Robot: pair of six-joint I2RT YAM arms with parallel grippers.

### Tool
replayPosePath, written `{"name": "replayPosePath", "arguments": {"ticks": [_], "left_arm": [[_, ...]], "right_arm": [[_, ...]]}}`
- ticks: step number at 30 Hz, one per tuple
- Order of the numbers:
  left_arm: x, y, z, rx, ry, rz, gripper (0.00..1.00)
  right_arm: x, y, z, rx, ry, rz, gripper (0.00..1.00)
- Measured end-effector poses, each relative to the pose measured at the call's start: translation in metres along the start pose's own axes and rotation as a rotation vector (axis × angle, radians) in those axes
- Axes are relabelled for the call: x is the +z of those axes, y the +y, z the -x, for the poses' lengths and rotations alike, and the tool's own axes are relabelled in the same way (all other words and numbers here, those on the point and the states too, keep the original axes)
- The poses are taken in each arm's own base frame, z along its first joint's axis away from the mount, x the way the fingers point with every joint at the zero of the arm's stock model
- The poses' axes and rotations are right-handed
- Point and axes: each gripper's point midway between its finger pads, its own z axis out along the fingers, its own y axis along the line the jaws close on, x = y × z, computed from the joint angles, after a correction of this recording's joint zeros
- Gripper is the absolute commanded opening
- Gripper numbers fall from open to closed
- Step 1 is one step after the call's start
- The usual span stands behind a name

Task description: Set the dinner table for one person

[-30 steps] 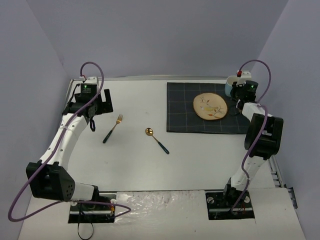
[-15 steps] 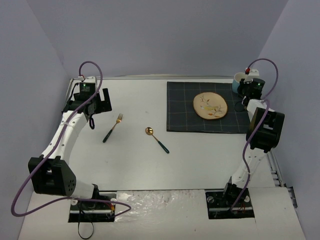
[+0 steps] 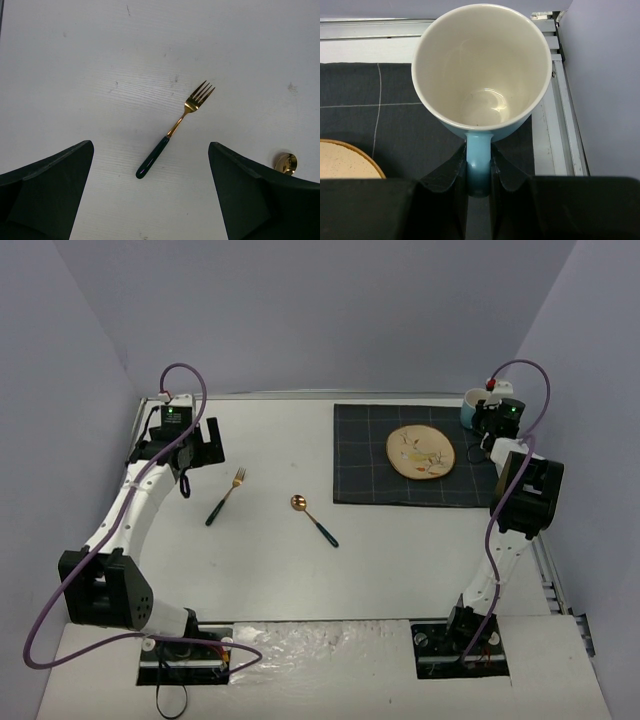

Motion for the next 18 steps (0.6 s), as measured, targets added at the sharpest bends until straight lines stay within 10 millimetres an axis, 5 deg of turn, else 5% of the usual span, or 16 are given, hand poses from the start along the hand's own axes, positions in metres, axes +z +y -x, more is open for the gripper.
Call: {"name": "replayPosePath", "arguments": {"ticks": [5,11,18], "left_arm": [[0.004,-0.001,-0.001,0.001,0.007,-0.001,0.97],[0.005,-0.002,-0.001,0.001,0.006,-0.008,0.97],[0.006,-0.004,-0.005,0.001,0.015,-0.017,0.97]], "right_arm": [[0.008,0.000,-0.008,0.002,0.006,0.010,0.01],[0.012,-0.003,-0.004,-0.002,-0.025,0.009,0.57],[0.007,-0.004,-0.012,0.007,-0.031,-0.008,0.84]]}}
